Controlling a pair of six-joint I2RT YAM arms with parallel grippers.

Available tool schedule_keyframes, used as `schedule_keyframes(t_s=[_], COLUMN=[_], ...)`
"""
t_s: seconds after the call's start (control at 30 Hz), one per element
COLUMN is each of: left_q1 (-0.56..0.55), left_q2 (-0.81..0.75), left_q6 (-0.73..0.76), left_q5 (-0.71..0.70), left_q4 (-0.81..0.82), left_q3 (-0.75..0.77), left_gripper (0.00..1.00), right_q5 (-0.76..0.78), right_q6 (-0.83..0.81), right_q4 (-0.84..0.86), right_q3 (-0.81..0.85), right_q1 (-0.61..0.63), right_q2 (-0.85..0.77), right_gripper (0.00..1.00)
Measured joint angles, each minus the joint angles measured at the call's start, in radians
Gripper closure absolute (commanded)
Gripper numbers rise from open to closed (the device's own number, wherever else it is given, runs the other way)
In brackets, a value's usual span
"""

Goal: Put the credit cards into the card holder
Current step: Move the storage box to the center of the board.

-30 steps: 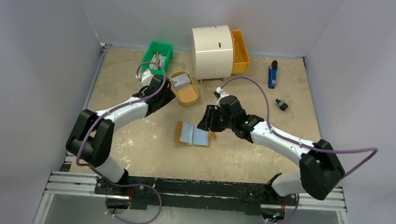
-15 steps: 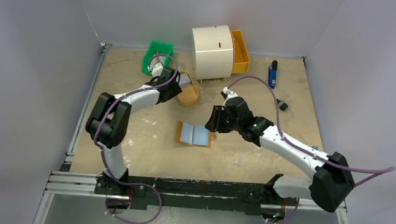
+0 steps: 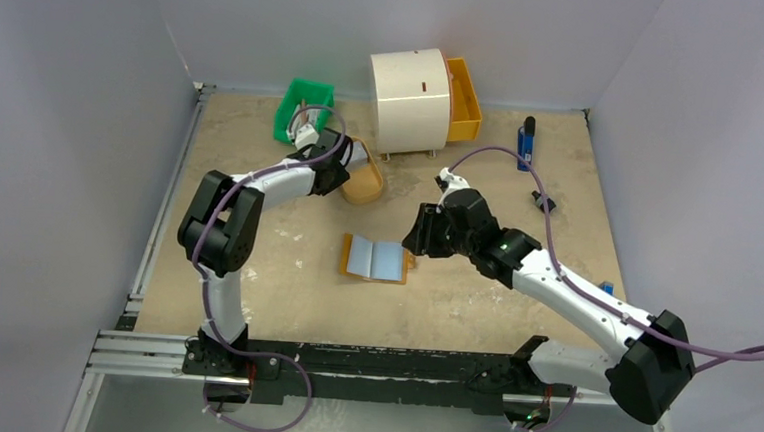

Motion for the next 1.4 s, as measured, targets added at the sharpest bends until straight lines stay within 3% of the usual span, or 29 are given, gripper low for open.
schedule_keyframes(t_s=[0.53,0.77,1.1,1.4], left_q1=[-0.065,-0.113,-0.196,-0.203], left_q2=[0.001,0.0,-0.019,-0.077], left_q6=[-0.113,-0.231,-0.348,-0.38], left_q5=[-0.067,-0.089,-0.099,-0.069], left_q4=[-0.061,-0.084,-0.083,-0.078], left_q3=[0.016,0.015,-0.02,-0.074], left_gripper=[0.93,0.95,0.85,0.67], right_q5=[0.027,0.034,0.049,0.086], right_q6=[0.002,0.006,0.023,0.079], right_q4=[-0.024,-0.038,-0.044,-0.043], right_q3=[-0.029,-0.052,-0.057,-0.05], right_q1=[0.0,0.0,0.0,-0.004], right_q2=[-0.108,-0.126,-0.122,0.024], right_gripper=[0.55,0.55,0.53,0.42])
